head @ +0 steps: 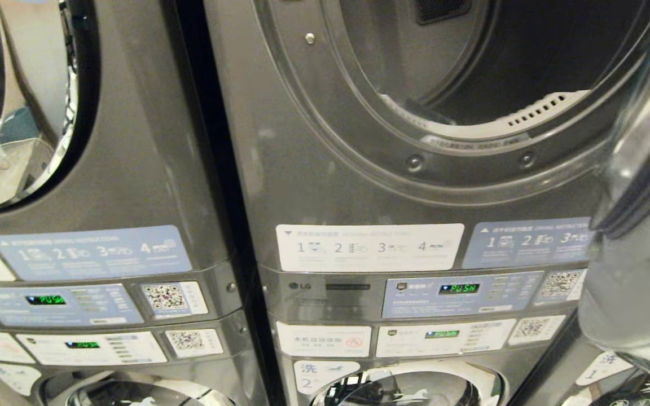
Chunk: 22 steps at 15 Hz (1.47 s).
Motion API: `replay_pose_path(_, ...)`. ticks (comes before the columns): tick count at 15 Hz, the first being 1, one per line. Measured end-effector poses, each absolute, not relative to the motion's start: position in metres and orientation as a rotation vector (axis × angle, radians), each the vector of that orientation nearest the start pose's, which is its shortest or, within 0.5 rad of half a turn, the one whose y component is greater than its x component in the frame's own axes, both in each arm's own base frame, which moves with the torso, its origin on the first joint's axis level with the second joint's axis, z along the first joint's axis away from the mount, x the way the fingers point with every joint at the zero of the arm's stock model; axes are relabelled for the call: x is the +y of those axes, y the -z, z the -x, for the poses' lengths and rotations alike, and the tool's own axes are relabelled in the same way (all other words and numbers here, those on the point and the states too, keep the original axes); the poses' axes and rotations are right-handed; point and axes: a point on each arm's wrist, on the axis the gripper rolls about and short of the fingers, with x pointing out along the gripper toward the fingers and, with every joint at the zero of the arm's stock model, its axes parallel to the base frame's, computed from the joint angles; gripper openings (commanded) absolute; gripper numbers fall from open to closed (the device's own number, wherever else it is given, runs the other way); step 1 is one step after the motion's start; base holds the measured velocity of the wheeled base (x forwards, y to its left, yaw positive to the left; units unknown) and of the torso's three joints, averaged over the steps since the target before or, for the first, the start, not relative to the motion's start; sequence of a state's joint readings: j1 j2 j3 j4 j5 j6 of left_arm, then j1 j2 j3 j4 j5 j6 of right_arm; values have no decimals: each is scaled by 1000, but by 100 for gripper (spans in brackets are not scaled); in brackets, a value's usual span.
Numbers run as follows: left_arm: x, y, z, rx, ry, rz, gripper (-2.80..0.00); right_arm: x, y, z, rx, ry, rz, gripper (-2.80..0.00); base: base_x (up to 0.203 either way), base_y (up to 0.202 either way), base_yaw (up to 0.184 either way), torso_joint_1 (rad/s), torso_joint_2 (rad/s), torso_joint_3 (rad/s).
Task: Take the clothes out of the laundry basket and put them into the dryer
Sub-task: Open the dryer
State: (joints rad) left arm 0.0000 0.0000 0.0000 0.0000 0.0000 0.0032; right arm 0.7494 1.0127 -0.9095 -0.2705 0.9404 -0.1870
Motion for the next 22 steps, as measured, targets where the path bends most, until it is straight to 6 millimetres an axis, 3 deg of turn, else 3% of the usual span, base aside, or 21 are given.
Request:
replay_pose_path(8, 0, -75, 23, 0, 0, -3, -280, 49, -318, -26, -306, -1654, 149, 0, 0, 0, 0, 0, 0, 0)
replay_pose_path(15, 0, -75, 23, 0, 0, -3, -280, 2, -313, 19, -282, -1433, 36, 0, 0, 0, 0, 0, 0, 0)
replay_pose_path(18, 0, -75, 23, 0, 0, -3, -280, -25, -317, 46, -360, -1302, -14, 0, 0, 0, 0, 0, 0, 0)
replay_pose_path(22, 0, -75, 23, 0, 0, -3, -280, -66, -302, 89, -405, -1248, -5, 0, 0, 0, 0, 0, 0, 0)
